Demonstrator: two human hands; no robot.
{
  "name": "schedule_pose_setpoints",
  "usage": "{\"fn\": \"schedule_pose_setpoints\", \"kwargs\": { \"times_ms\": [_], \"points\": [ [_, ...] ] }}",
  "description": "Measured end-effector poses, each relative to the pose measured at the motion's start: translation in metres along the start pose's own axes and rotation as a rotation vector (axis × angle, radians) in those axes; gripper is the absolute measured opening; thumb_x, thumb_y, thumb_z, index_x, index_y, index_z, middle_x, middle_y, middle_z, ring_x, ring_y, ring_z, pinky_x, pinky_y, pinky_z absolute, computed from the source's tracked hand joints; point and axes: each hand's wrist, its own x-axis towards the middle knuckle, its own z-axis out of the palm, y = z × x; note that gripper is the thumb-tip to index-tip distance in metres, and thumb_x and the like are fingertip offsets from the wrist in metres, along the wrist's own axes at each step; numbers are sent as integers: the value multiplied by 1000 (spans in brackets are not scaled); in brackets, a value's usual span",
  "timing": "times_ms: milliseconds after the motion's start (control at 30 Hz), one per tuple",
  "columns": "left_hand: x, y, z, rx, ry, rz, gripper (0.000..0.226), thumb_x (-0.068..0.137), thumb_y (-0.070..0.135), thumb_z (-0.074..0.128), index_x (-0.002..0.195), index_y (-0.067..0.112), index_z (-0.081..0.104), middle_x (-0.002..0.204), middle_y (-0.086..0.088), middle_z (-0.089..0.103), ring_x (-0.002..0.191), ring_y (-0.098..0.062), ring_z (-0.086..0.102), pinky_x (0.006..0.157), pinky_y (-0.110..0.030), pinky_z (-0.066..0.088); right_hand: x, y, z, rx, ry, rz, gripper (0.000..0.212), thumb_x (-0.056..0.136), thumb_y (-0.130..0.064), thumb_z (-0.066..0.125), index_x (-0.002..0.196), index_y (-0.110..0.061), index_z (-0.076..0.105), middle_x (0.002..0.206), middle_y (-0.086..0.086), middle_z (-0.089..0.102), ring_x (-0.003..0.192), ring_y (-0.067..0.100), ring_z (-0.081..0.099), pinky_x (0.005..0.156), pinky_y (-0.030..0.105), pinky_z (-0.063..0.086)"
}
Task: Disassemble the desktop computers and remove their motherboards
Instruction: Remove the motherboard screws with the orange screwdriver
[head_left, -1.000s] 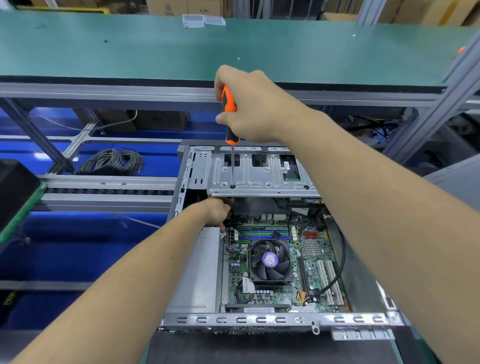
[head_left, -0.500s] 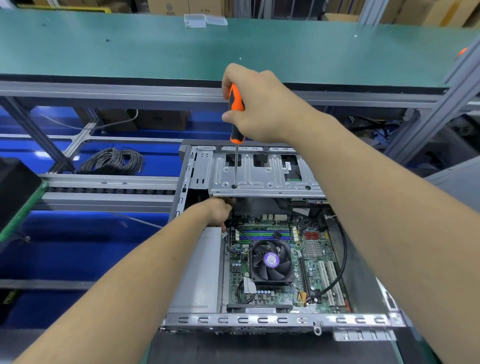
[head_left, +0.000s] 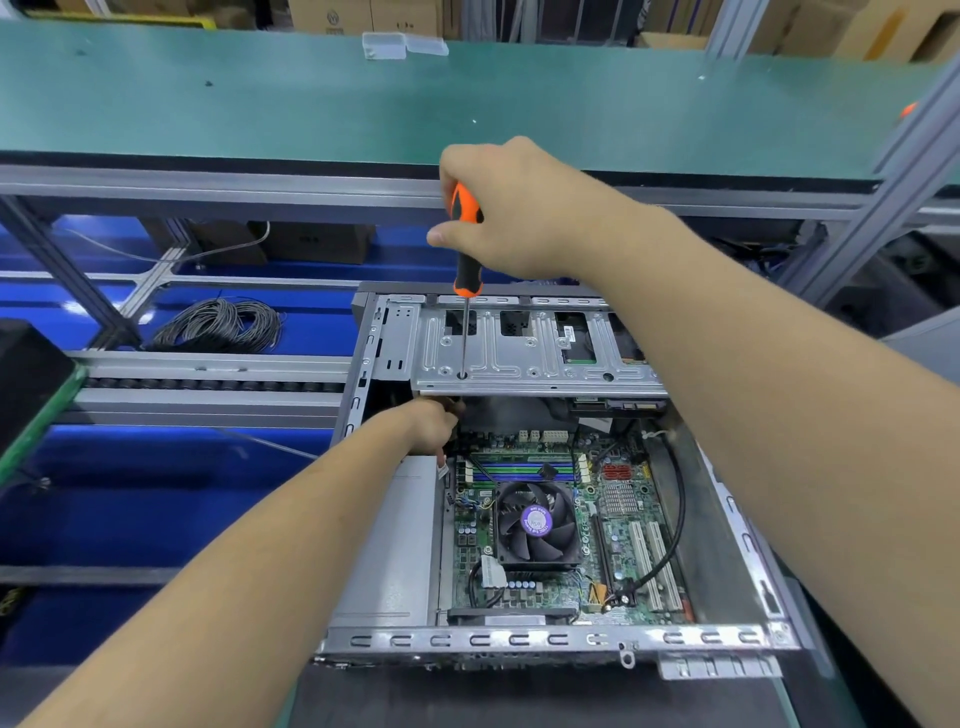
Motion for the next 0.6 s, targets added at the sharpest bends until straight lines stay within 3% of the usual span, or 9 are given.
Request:
{"fn": "schedule_pose_setpoints", "kwargs": {
  "times_ms": [67,200,300,367,433,500,600],
  "points": [
    [2,-1,1,-40,-1,-9,47,111,21,25,125,-8,60,119,-16,70,101,-21,59,96,-28,41,-2,-2,1,27,18,-10,26,96,-44,59,102,-21,50,103,7,57,92,30,56,69,34,39],
    [4,-3,3,-94,-4,15,48,110,25,22,142,-4,43,102,-16,74,73,-13,58,96,-31,42,-1,-6,1,27,31,-8,24,96,-42,59,101,-21,49,101,7,57,93,31,56,72,35,42],
    [6,-5,2,-45,10,28,48,111,27,23,127,-2,58,91,-12,74,69,-9,55,75,-24,41,0,-5,2,37,35,1,25,96,-42,59,103,-19,50,102,7,57,92,31,57,71,36,43],
    [5,-4,2,-23,16,25,49,111,28,23,103,3,64,85,-9,73,67,-7,52,62,-21,39,0,-3,3,56,42,12,25,96,-42,59,103,-19,50,99,7,57,90,30,57,67,34,41],
    [4,-3,2,-13,27,27,47,111,29,23,86,8,57,90,-12,73,66,-5,53,59,-19,38,1,-2,3,58,44,17,25,96,-43,59,101,-20,49,97,6,56,91,30,57,66,34,39],
    [3,-3,2,-20,40,30,40,111,30,22,93,10,52,81,-10,68,68,-3,56,57,-19,39,1,0,3,56,47,21,25,96,-44,59,100,-22,48,98,6,56,93,31,56,66,34,39],
    [0,-2,1,-24,29,34,46,111,27,24,81,11,55,78,-4,64,89,-12,66,56,-17,39,2,1,4,67,53,29,25,96,-43,59,100,-21,49,96,5,55,90,30,57,60,33,36]
  ]
}}
